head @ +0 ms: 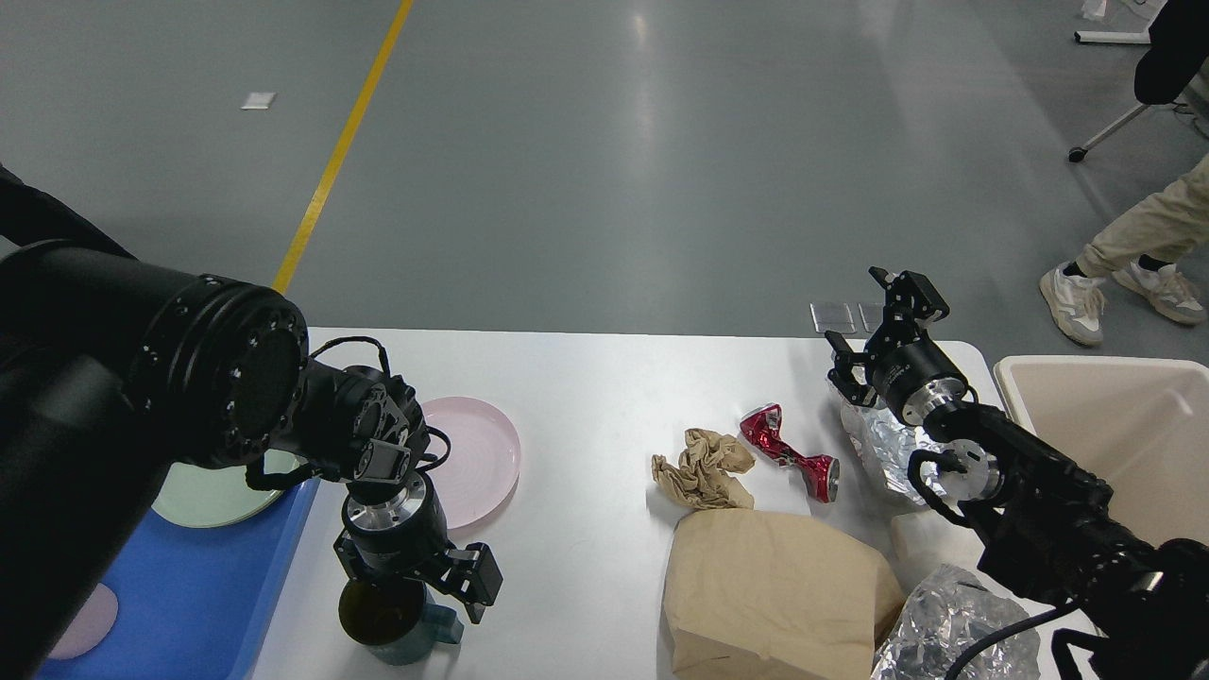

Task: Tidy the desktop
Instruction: 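Grasp the dark green mug with the left gripper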

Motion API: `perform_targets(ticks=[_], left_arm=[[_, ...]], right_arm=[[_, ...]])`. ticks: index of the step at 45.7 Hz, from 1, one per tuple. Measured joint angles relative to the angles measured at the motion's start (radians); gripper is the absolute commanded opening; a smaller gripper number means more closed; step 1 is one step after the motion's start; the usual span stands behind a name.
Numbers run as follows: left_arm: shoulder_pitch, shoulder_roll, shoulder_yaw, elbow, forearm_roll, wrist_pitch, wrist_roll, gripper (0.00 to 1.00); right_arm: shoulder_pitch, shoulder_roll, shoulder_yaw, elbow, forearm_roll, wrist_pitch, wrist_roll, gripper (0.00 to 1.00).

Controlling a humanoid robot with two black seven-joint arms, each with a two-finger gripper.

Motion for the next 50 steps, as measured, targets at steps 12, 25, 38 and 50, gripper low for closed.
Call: perform_targets(ticks=[12, 25, 38, 50], left_arm=[[0.008, -0.001, -0.001, 0.000, -0.004, 0.001, 0.001, 0.39], [0.009, 0.001, 0.011, -0.002, -0.015, -0.016, 0.003, 0.13], [0.003, 0.003, 0.015, -0.001, -0.015, -0.088, 0.004, 0.00], [-0.015, 0.010, 0.014, -0.001, -0.015, -0.191, 0.001, 0.00]], right_arm=[[0.000, 0.000, 0.000, 0.000, 0.000, 0.000, 0.000, 1.00], [0.000, 0.000, 0.000, 0.000, 0.000, 0.000, 0.000, 1.00], [0.000, 0.000, 0.000, 0.000, 0.000, 0.000, 0.000, 1.00], [0.000, 0.000, 0.000, 0.000, 0.000, 0.000, 0.000, 1.00]])
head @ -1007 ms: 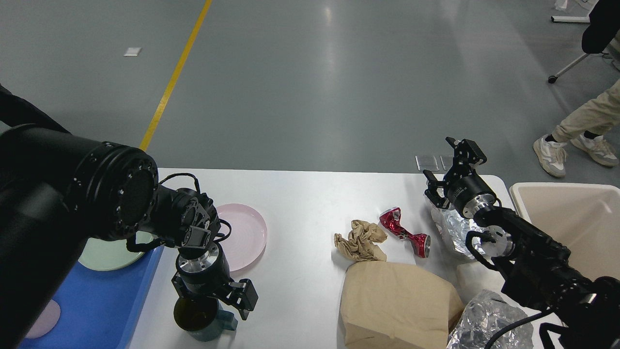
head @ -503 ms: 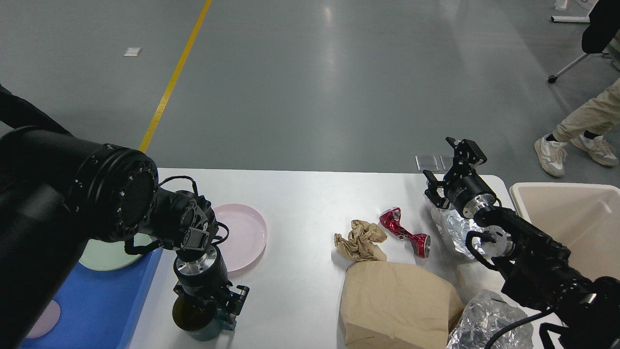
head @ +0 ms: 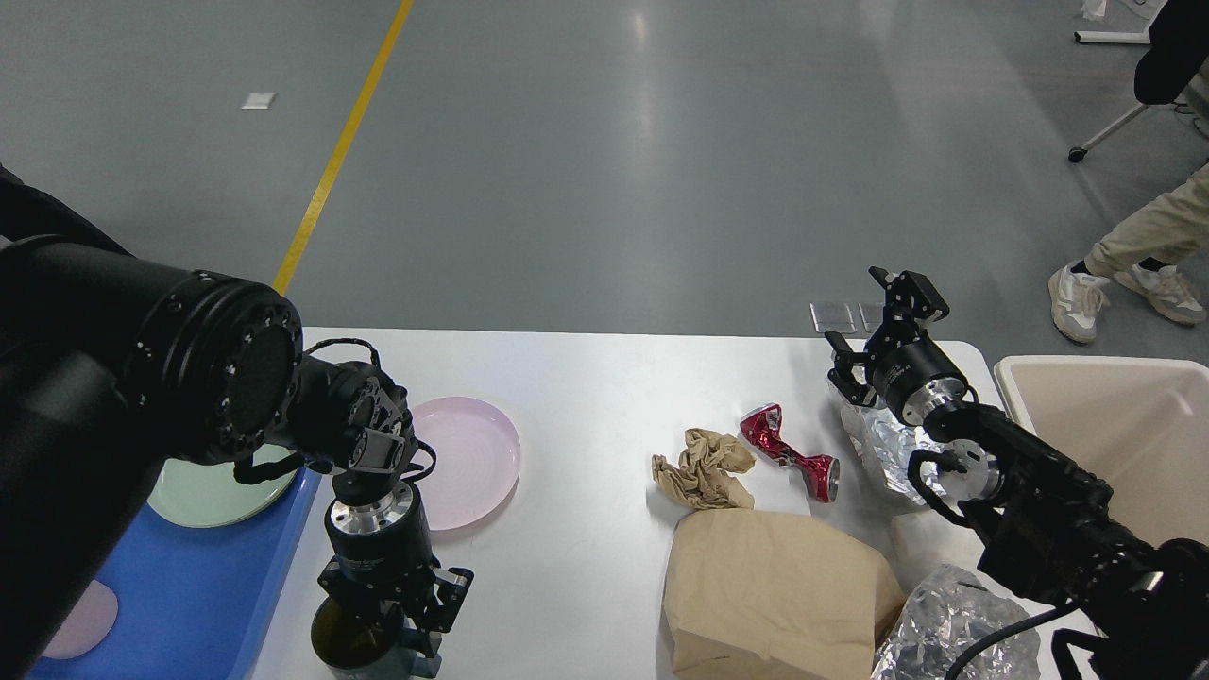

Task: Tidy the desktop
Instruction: 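Grasp the dark green mug with the left gripper, then carry the mug onto the blue tray and release it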

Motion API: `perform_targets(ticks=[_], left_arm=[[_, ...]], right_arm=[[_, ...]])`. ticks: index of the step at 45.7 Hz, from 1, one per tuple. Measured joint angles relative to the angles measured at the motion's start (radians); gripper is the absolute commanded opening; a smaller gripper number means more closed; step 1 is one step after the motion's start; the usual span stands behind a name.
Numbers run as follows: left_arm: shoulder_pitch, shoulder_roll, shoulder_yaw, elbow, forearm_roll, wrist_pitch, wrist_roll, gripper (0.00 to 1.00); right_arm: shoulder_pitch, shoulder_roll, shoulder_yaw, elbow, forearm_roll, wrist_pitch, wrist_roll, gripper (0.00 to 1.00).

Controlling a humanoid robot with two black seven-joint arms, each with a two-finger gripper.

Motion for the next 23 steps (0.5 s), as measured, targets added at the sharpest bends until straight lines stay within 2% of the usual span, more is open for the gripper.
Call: perform_targets(ticks=[7, 23], left_arm=[[-0.047, 0.006, 0.000, -0.001, 0.002, -0.132, -0.004, 0.00], [-0.143, 0.086, 0.011, -0.004, 0.004, -0.152, 0.000, 0.00]], right_arm=[[0.000, 0.000, 0.000, 0.000, 0.000, 0.000, 0.000, 1.00], [0.000, 0.000, 0.000, 0.000, 0.000, 0.000, 0.000, 1.00]])
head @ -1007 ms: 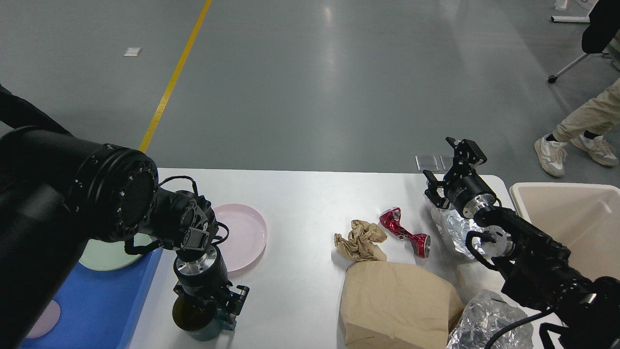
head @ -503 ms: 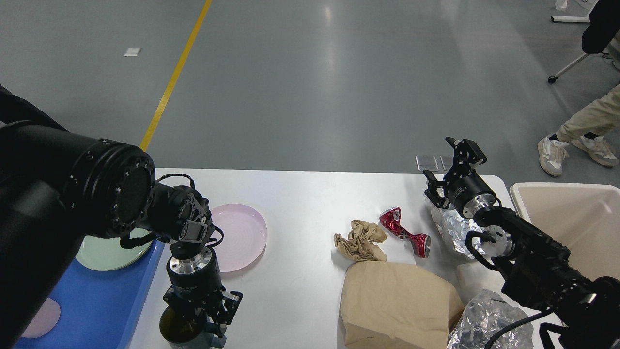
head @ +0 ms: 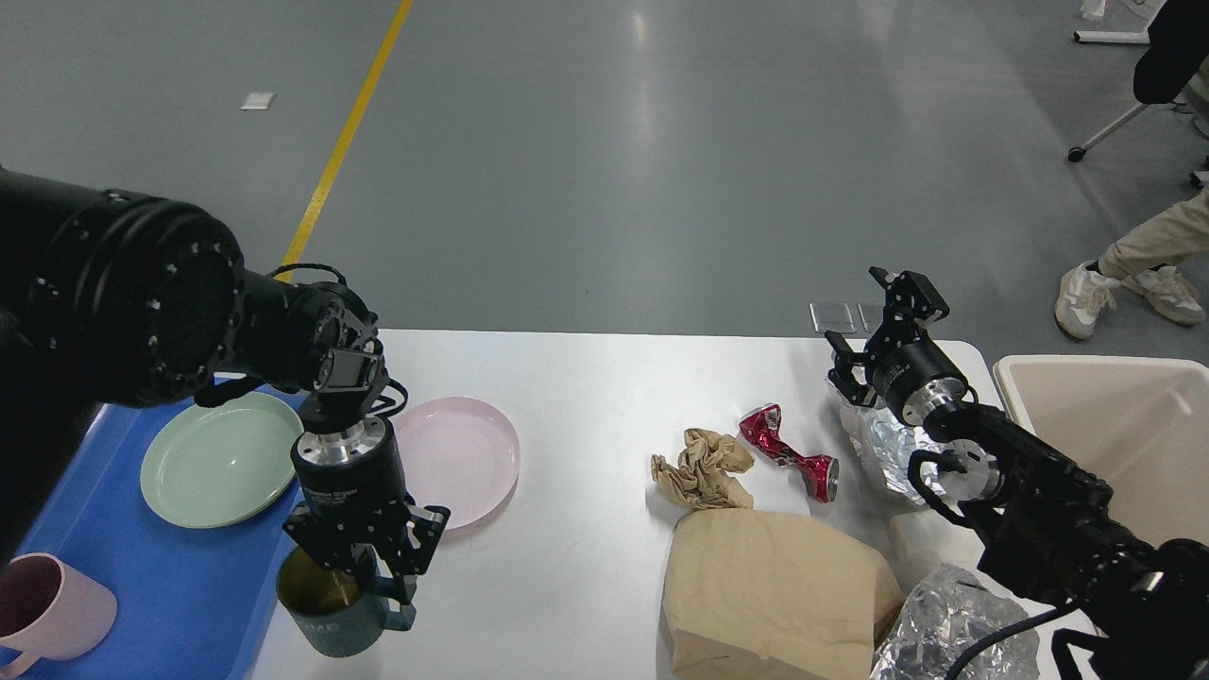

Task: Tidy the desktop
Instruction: 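Carry the mug onto the blue tray and release it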

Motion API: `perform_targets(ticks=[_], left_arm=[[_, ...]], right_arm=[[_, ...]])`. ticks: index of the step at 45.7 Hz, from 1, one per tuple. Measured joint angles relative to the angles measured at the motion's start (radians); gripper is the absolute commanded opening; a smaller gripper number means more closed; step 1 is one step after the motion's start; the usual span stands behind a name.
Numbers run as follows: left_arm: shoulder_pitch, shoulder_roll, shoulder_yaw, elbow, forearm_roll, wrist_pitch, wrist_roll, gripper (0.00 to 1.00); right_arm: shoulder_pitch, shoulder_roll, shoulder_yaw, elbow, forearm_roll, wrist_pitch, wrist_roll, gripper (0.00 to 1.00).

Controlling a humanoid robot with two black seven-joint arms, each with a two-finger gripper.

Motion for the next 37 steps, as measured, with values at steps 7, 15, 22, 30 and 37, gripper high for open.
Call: perform_targets(ticks=[7, 15, 22, 30, 37], left_arm=[[-0.030, 0.089, 0.025, 0.002, 0.008, 0.000, 0.002, 0.00], [-0.021, 0.213, 0.079, 0.035, 0.018, 0.000, 0.008, 0.00], [0.051, 0.293, 0.100, 0.128, 0.028, 0.000, 0.012, 0.00], [0.166, 0.313, 0.096, 0.230, 0.029, 0.000, 0.014, 0.00], [0.252, 0.314, 0.090, 0.279, 0.029, 0.000, 0.014, 0.00]], right_arm=[[0.000, 0.000, 0.000, 0.001, 0.000, 0.000, 0.000, 1.00], [0.000, 0.000, 0.000, 0.001, 0.000, 0.000, 0.000, 1.00], [0.000, 0.000, 0.000, 0.001, 0.000, 0.000, 0.000, 1.00], [0.000, 0.000, 0.000, 0.001, 0.000, 0.000, 0.000, 1.00], [0.000, 0.000, 0.000, 0.001, 0.000, 0.000, 0.000, 1.00]])
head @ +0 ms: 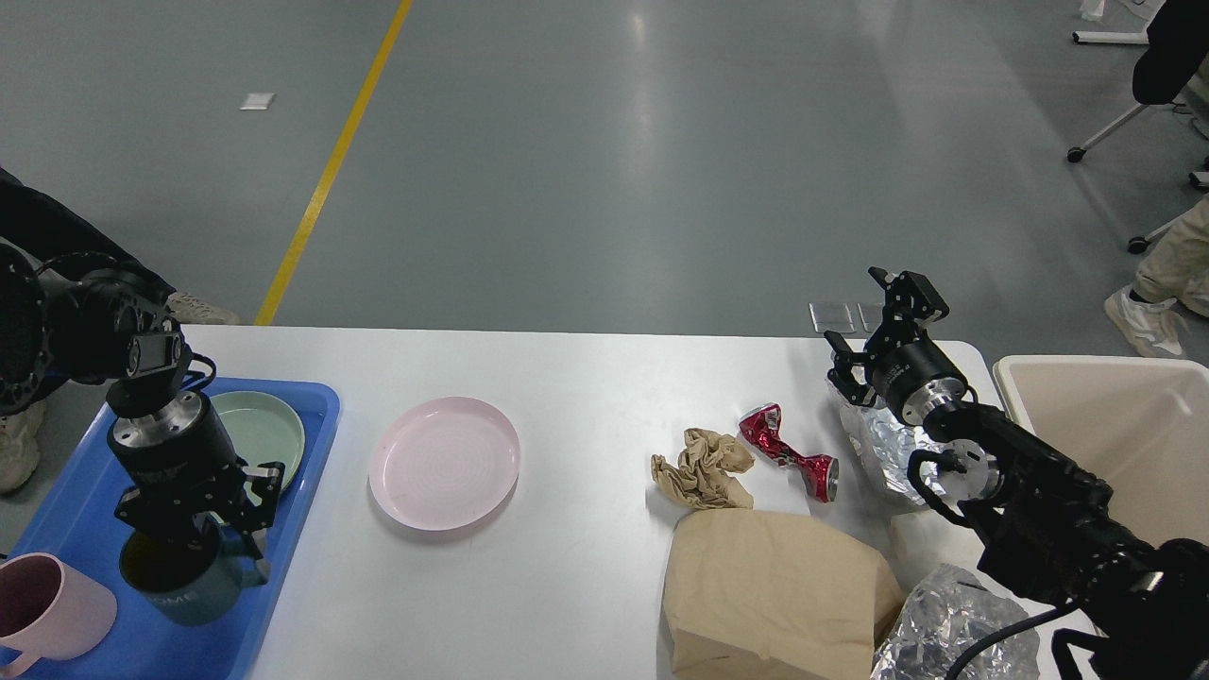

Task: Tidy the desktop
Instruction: 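Carry the mug onto the blue tray and release it, then move the left gripper over to the pink plate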

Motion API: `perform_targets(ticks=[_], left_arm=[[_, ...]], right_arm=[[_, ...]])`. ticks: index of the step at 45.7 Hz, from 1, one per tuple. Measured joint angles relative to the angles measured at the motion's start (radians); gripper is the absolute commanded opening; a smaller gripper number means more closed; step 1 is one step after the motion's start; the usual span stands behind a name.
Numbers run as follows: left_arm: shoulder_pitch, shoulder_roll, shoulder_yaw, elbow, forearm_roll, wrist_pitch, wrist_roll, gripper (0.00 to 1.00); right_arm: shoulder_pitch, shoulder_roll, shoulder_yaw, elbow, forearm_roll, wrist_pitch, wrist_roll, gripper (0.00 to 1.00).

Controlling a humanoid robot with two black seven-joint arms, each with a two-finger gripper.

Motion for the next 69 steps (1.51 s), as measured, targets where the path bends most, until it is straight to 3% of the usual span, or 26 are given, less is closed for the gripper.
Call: perform_targets(ticks=[13, 23, 27, 31, 35, 53, 58, 69], left_arm=[[0.117, 0.013, 0.000, 0.084, -0.001, 0.000, 0.000, 0.01], [0.138, 0.042, 0.000, 0.108, -0.001, 0.000, 0.001, 0.04], [0.142, 0.044, 0.001, 0.109, 0.000, 0.000, 0.003, 0.13], [0.150, 0.044, 0.004, 0.109, 0.000, 0.000, 0.008, 0.35], [0.152, 0.045, 0.005, 0.109, 0.000, 0.000, 0.014, 0.48], [0.153, 0.058, 0.007, 0.107, 0.002, 0.000, 0.015, 0.76], [0.137, 0.065, 0.007, 0.102, 0.002, 0.000, 0.015, 0.95], [-0.043, 0.085, 0.014, 0.052, -0.001, 0.000, 0.012, 0.96]], right_arm=[[0.000, 0.000, 0.000, 0.000, 0.000, 0.000, 0.000, 1.00], [0.000, 0.000, 0.000, 0.000, 0.000, 0.000, 0.000, 1.00], [0.000, 0.000, 0.000, 0.000, 0.000, 0.000, 0.000, 1.00], [0.000, 0.000, 0.000, -0.001, 0.000, 0.000, 0.000, 1.00], [0.000, 0.000, 0.000, -0.001, 0.000, 0.000, 0.000, 1.00], [0.000, 0.000, 0.000, -0.001, 0.000, 0.000, 0.000, 1.00], [0.000, 0.000, 0.000, -0.001, 0.000, 0.000, 0.000, 1.00], [0.000, 0.000, 0.000, 0.000, 0.000, 0.000, 0.000, 1.00]])
